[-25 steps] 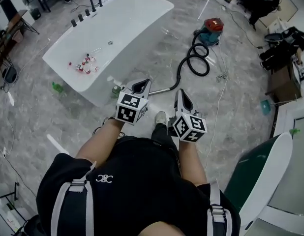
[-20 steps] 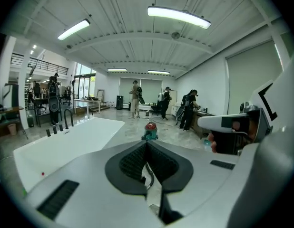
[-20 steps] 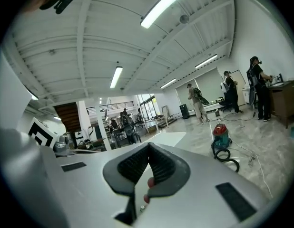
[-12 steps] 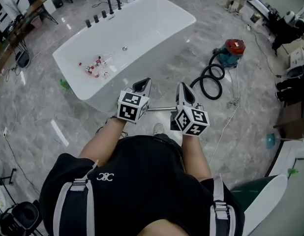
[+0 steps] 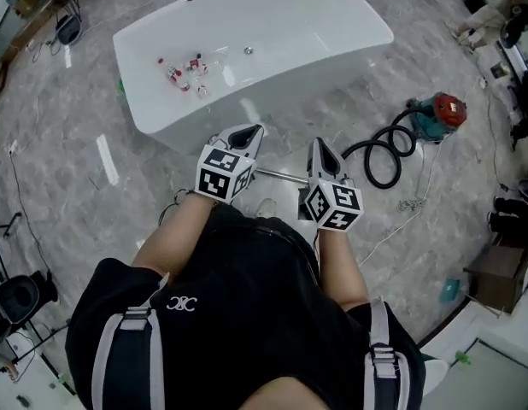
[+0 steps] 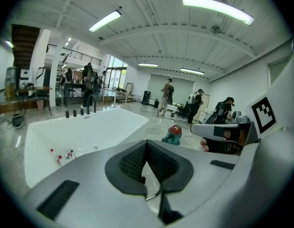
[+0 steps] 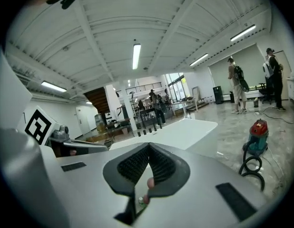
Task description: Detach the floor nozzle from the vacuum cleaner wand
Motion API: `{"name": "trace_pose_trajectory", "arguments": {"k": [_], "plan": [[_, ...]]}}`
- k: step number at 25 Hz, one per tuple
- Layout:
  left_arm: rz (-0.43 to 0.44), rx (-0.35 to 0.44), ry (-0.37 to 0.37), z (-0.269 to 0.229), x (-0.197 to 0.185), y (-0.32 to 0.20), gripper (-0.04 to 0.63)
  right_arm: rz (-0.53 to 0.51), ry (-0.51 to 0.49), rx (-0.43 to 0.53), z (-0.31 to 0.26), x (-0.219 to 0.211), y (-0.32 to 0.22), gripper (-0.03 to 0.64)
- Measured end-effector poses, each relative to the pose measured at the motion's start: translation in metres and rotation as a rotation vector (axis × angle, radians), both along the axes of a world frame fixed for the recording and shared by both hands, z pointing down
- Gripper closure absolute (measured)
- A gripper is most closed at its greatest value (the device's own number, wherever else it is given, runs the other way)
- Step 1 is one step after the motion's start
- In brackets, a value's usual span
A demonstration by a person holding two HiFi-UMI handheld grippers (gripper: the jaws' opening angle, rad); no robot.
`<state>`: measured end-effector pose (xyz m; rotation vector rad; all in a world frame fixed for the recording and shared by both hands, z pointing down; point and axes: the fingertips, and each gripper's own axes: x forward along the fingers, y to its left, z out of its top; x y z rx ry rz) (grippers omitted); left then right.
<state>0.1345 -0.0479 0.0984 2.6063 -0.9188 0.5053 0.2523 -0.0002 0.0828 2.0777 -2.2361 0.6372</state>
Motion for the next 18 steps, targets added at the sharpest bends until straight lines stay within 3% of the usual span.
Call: {"name": "trace_pose_trajectory", "arguments": {"k": [8, 12, 18], "plan": [[-0.180, -0.215, -0.076, 0.089, -0.073, -0.007, 0.594, -0.153, 0.078, -0.211, 0.101, -0.029, -0.022, 0.612], [-0.206, -0.316, -0.116, 0.163, -0.091, -0.009, 0.594, -0.230, 0.198, -0.305, 0.170, -0.048, -0.030, 0.612], [-0.219, -0.469, -0.135, 0.293, -0.103, 0.011, 0.595, -0.406, 0.286, -0.478, 0.303, -0.072, -0.017, 0.612]]}}
